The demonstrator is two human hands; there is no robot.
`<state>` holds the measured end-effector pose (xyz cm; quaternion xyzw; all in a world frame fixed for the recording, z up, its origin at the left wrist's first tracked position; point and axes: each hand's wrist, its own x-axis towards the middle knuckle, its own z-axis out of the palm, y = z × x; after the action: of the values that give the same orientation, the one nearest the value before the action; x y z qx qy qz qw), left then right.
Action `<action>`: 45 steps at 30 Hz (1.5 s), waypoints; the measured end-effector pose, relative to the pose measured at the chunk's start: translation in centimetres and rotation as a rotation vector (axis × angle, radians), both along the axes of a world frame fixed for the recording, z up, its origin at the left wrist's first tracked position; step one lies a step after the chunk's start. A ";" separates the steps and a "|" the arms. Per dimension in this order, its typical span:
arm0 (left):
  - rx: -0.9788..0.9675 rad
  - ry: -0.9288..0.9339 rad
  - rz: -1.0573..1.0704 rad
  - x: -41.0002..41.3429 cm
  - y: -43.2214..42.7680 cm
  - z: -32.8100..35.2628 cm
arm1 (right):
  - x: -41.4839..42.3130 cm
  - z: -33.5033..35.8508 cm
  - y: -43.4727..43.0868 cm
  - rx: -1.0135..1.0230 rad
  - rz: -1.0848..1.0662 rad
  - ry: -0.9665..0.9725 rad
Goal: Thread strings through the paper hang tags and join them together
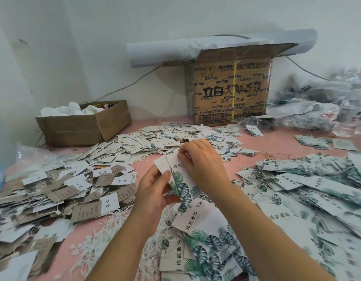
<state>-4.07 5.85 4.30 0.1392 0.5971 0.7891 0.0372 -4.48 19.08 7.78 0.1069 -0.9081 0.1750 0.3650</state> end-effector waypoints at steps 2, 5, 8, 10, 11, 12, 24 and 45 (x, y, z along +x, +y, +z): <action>0.006 -0.004 -0.004 0.0 0.0 0.0 | 0.0 0.0 0.0 0.004 -0.001 0.003; 0.013 -0.019 0.000 0.0 0.1 0.0 | 0.0 -0.1 0.1 0.016 -0.011 0.006; 0.031 -0.028 -0.007 0.0 0.1 0.1 | 0.0 -0.2 0.1 0.009 -0.006 0.015; 0.033 -0.025 -0.015 0.0 0.1 0.1 | 0.0 -0.2 0.1 0.000 0.014 0.015; 0.032 -0.023 -0.017 0.0 0.1 0.1 | 0.0 -0.2 0.0 -0.003 0.028 0.009; 0.031 -0.021 -0.019 0.0 0.1 0.0 | -0.1 -0.2 0.0 -0.006 0.044 -0.001; -0.136 0.091 0.038 0.1 0.2 -0.6 | -0.2 -0.2 -0.2 -0.153 0.191 -0.118; -0.185 0.262 0.250 -0.4 -0.8 0.0 | 0.2 0.8 -1.2 -0.383 0.371 -0.320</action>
<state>-4.45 5.10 4.29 0.1615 0.6794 0.7045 -0.1266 -4.23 17.90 8.62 0.1711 -0.8697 0.4211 0.1925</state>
